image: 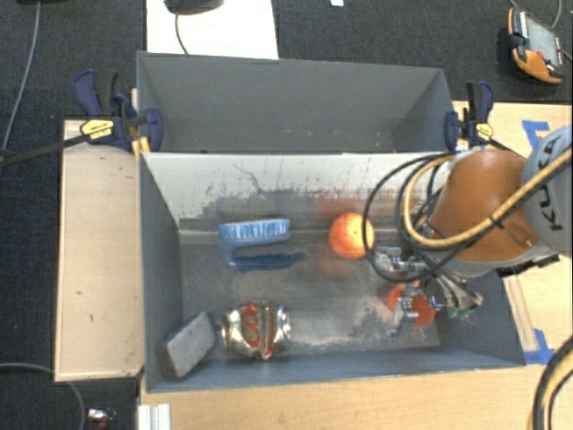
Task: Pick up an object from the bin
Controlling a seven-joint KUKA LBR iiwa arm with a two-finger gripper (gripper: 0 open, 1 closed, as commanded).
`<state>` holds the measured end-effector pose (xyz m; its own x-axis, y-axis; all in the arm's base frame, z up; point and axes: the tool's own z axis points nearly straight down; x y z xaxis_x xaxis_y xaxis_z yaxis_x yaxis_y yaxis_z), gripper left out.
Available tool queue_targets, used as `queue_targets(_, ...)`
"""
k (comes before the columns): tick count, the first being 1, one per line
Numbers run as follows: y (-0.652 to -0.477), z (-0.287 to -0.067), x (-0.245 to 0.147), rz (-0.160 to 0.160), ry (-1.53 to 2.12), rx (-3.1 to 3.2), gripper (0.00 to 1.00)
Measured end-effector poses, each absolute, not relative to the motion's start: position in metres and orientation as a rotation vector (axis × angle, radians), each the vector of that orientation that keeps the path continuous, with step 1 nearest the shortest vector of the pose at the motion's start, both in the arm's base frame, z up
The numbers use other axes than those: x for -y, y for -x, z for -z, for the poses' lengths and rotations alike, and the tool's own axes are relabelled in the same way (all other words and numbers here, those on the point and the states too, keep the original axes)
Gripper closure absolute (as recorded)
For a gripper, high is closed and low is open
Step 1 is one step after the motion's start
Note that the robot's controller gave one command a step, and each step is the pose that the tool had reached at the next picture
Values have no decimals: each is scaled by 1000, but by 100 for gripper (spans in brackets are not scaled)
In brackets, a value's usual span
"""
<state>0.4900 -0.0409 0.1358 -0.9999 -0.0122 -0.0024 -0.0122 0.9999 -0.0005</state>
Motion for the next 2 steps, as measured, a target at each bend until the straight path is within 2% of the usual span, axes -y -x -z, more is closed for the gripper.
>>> queue_targets(1, -490, -136, 41, 1, 19, -3139, 0)
queue_targets(2, -522, -94, 64, 3, 524, -3089, 0)
